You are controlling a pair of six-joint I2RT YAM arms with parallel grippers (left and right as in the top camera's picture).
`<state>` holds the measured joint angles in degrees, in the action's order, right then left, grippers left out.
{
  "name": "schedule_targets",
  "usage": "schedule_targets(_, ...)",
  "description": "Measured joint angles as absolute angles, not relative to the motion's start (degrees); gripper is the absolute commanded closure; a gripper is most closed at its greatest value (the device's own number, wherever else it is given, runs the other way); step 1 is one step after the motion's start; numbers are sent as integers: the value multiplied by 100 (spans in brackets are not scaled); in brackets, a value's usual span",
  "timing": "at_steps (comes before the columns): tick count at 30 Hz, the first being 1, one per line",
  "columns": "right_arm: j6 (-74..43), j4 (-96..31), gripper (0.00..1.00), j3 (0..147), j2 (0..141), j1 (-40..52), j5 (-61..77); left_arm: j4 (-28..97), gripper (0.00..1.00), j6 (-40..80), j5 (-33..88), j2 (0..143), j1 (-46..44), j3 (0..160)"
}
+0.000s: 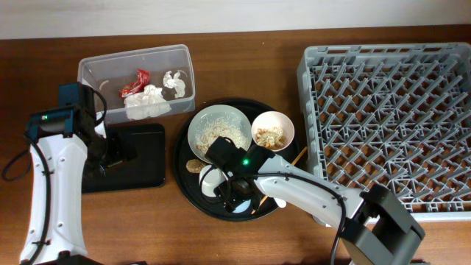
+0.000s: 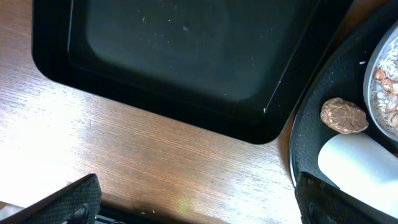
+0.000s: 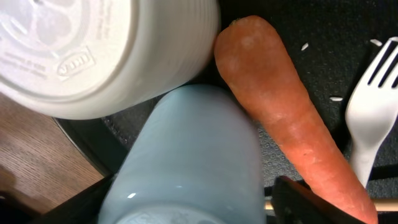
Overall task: Sort waste into correct bins and load items into the dishwasher rack
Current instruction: 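Grasp the light-blue cup with the right gripper, then place the light-blue cup into the dish rack with the right gripper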
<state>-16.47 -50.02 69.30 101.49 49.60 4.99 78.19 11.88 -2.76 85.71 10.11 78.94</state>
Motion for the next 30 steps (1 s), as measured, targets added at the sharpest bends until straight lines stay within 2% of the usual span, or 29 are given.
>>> schedule_targets(6, -1658, -4958, 42, 6930, 10147, 4960, 473, 7776, 1, 1188, -276, 8571, 1011, 7894)
schedule_targets(8, -1651, -4965, 45, 6932, 10132, 4960, 440, 7776, 1, 1188, -276, 8571, 1011, 7894)
schedule_targets(14, -1656, -5225, 45, 6976, 9990, 4960, 425, 7776, 1, 1188, -276, 8571, 1011, 7894)
schedule_targets(19, -1772, -6106, 44, 7699, 8829, 4630, 119, 7773, 1, 1188, -276, 8571, 1011, 7891)
schedule_targets(21, -1796, -6615, 44, 8060, 8353, 4069, -89, 7776, 1, 1188, -274, 8571, 1011, 7889)
schedule_targets(23, -1798, -7046, 43, 8392, 7913, 3057, -311, 7767, 1, 1188, -274, 8571, 1011, 7889)
schedule_targets(26, -1739, -7288, 43, 8656, 7454, 781, -589, 7760, 1, 1188, -272, 8571, 1011, 7883)
schedule_targets(30, -1645, -7223, 43, 8659, 7738, -1979, -607, 7756, 1, 1190, -268, 8571, 1009, 7878)
